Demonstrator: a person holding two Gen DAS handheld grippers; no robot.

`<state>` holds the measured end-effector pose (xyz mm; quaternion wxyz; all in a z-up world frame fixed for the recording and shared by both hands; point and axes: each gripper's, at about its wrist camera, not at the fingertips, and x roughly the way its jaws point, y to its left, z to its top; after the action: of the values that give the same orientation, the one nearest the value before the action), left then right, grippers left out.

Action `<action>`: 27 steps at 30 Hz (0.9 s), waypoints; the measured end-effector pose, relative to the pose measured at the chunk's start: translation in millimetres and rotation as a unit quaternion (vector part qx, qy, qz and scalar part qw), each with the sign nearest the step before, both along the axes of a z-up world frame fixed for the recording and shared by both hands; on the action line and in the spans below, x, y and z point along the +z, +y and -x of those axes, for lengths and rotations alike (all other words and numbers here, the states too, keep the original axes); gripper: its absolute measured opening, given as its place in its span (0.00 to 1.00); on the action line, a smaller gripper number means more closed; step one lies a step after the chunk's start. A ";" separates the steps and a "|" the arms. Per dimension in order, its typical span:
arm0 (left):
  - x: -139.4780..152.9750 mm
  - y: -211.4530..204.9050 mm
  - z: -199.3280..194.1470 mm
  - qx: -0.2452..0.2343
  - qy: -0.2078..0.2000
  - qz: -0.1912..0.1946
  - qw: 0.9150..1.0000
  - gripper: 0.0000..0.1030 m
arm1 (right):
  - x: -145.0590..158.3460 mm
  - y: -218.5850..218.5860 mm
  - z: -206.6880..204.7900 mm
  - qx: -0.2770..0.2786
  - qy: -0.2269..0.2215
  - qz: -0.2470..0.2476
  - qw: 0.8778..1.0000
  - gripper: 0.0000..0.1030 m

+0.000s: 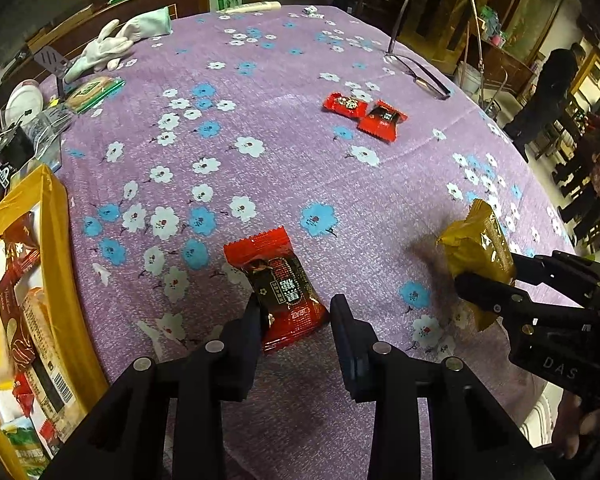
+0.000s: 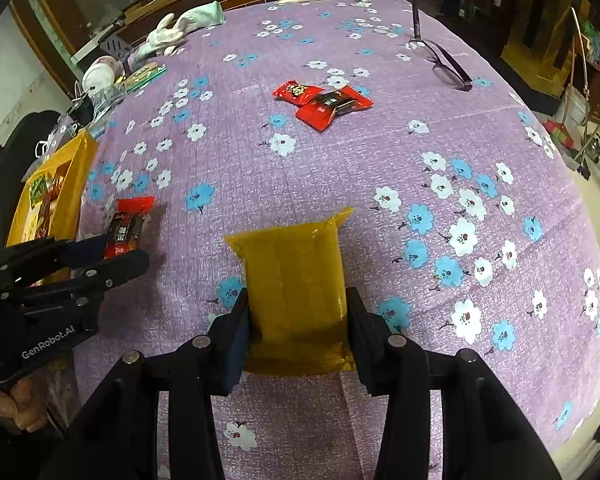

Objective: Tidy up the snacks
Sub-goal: 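Carry the yellow pack and red chocolate bar over the white tray with both grippers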

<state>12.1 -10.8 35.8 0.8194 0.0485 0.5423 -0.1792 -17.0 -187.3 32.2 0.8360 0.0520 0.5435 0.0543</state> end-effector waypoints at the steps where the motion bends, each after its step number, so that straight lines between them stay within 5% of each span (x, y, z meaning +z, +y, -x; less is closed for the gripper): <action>1: 0.5 1.0 -0.1 0.001 0.000 0.001 1.000 0.33 | 0.6 0.8 -0.4 0.000 0.000 -0.002 1.000 0.42; 27: 25.7 40.9 3.6 0.045 -0.026 0.017 0.999 0.34 | 10.5 29.8 0.2 0.034 -0.009 -0.013 0.999 0.42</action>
<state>8.6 30.1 61.5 0.8412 0.0147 0.5191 -0.1504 -17.2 -157.6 42.7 0.8379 0.0442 0.5365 0.0905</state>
